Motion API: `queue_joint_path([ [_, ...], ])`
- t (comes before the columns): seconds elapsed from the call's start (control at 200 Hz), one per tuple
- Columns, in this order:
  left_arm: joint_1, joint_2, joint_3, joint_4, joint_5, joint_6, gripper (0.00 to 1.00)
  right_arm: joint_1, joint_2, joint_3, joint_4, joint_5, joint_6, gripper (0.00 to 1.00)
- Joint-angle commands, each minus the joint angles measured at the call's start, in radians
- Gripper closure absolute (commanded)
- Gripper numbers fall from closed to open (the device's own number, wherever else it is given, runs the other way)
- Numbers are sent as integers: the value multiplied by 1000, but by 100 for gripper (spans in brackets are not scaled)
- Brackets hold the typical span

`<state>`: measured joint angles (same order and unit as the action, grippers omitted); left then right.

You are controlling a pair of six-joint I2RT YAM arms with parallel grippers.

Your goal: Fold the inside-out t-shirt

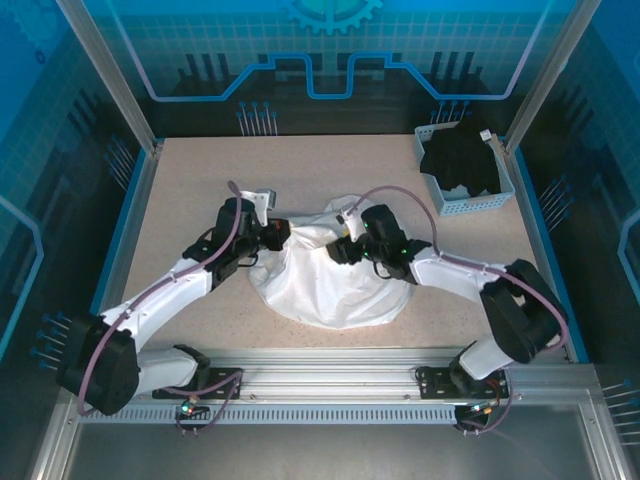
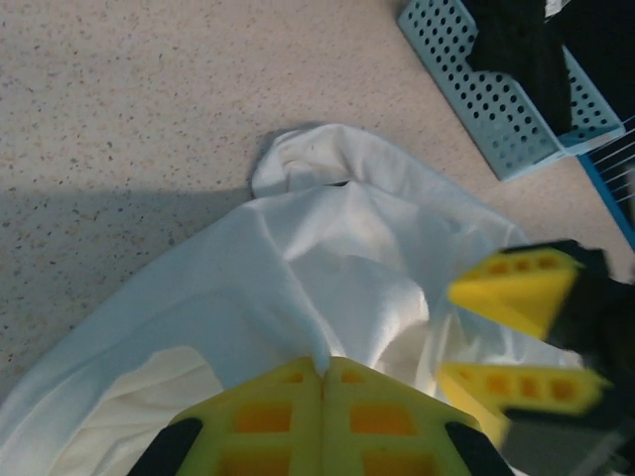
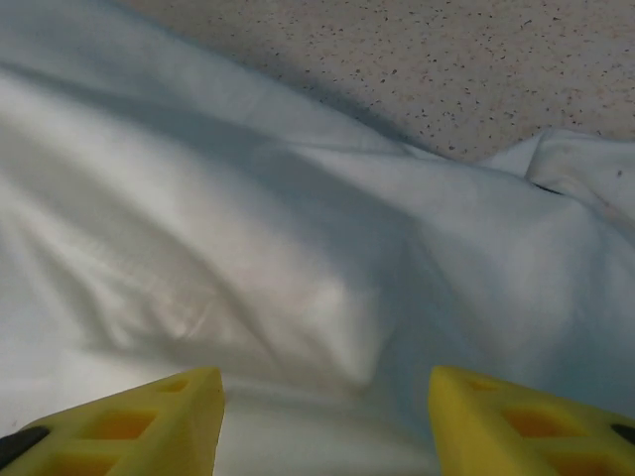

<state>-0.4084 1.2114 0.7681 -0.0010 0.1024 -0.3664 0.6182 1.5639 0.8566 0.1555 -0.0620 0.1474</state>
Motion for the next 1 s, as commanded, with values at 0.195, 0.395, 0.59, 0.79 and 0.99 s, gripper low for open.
queue_joint_path([
  [0.195, 7, -55, -23, 4, 33, 5, 100, -43, 180, 160, 24, -180, -7, 51],
  [0.395, 8, -56, -24, -17, -24, 8, 100, -73, 128, 175, 32, -323, 13, 99],
  [0.59, 8, -73, -25, -52, -62, 13, 100, -100, -103, 156, -16, -399, 17, 100],
  [0.79, 6, -172, -49, -38, -1, -9, 100, -86, -255, 215, -205, -459, -30, 100],
  [0.99, 1, -248, -59, -44, 40, -23, 100, -60, -323, 272, -343, -490, -63, 100],
])
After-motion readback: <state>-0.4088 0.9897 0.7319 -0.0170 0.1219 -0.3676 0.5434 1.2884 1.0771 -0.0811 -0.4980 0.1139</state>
